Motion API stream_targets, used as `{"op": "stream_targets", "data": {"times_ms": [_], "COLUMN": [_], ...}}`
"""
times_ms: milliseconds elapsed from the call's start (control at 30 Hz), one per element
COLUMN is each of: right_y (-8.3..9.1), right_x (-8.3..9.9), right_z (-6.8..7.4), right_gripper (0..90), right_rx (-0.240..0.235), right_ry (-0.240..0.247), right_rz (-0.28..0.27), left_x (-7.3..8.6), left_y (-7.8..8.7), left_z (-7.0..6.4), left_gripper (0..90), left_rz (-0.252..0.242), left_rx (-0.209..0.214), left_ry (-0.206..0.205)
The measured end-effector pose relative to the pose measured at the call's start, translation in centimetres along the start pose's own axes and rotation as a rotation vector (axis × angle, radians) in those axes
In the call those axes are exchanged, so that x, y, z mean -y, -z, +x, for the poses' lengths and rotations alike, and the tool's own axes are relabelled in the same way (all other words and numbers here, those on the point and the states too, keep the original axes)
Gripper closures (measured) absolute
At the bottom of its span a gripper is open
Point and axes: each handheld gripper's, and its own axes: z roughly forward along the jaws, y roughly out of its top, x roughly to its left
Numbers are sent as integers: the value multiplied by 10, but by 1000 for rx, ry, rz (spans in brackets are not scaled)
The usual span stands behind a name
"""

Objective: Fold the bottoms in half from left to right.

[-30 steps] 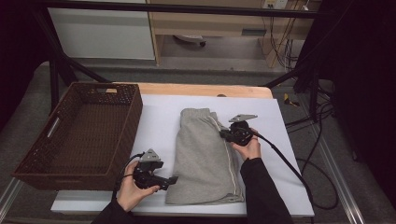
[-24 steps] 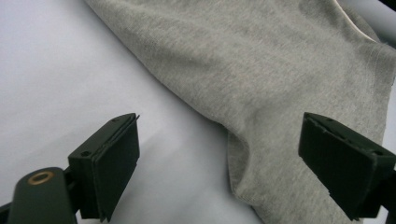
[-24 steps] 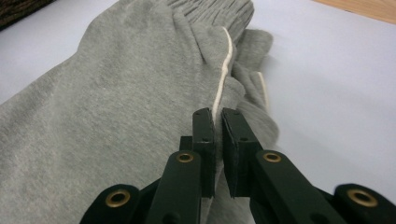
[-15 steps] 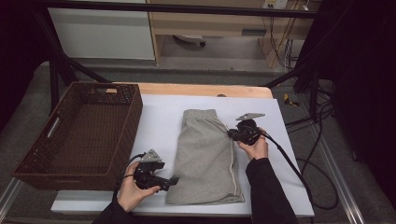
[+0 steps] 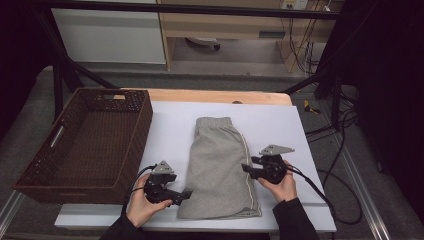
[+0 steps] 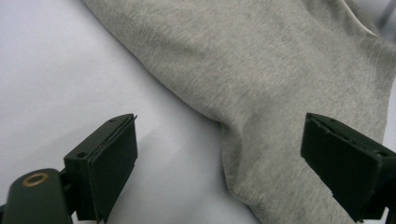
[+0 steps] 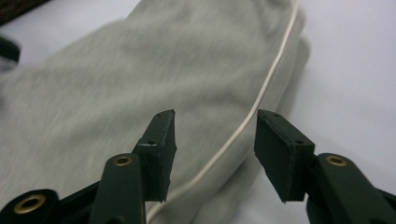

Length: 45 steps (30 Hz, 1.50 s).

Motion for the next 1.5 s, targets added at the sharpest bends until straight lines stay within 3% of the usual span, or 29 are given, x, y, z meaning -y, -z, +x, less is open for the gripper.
{"op": "stream_targets", "data": {"times_ms": [133, 200, 333, 467, 733, 867, 933, 967, 1100, 1200, 1333, 1400, 1500], "right_y": [7, 9, 7, 10, 32, 25, 21, 21, 22, 17, 9, 7, 6], "right_x": [17, 23, 35, 38, 37, 41, 43, 43, 42, 44, 46, 46, 46], "right_z": [9, 13, 20, 18, 11, 5, 5, 5, 6, 5, 4, 5, 6], "right_gripper": [532, 591, 727, 847, 860, 855, 800, 726, 534, 487, 520, 607, 787], "right_rx": [-28, -38, -45, -55, -64, -39, -27, -16, 12, 24, 2, -21, -63], "right_ry": [-10, -23, -19, -40, -72, -71, -56, -42, -44, -41, -56, -50, -74], "right_rz": [22, 21, 81, 88, 87, 124, 135, 130, 66, 75, 84, 79, 90], "left_x": [1, 1, 1, 1, 1, 2, 3, 3, 4, 5, 7, 7, 7], "left_y": [-1, -1, -1, -2, -1, -4, -6, -7, -9, -10, -13, -13, -12], "left_z": [0, -1, -2, -2, -3, -4, -5, -5, -7, -9, -12, -14, -12], "left_gripper": [108, 109, 109, 109, 123, 182, 238, 261, 416, 564, 766, 842, 869], "left_rz": [5, 5, 2, 4, -4, 8, 14, 18, 17, 21, 46, 52, 70], "left_rx": [-2, 3, 6, 5, 12, 23, 23, 25, 18, 40, 76, 77, 91], "left_ry": [0, 0, 2, 3, 25, 38, 40, 44, 43, 52, 71, 77, 93]}}
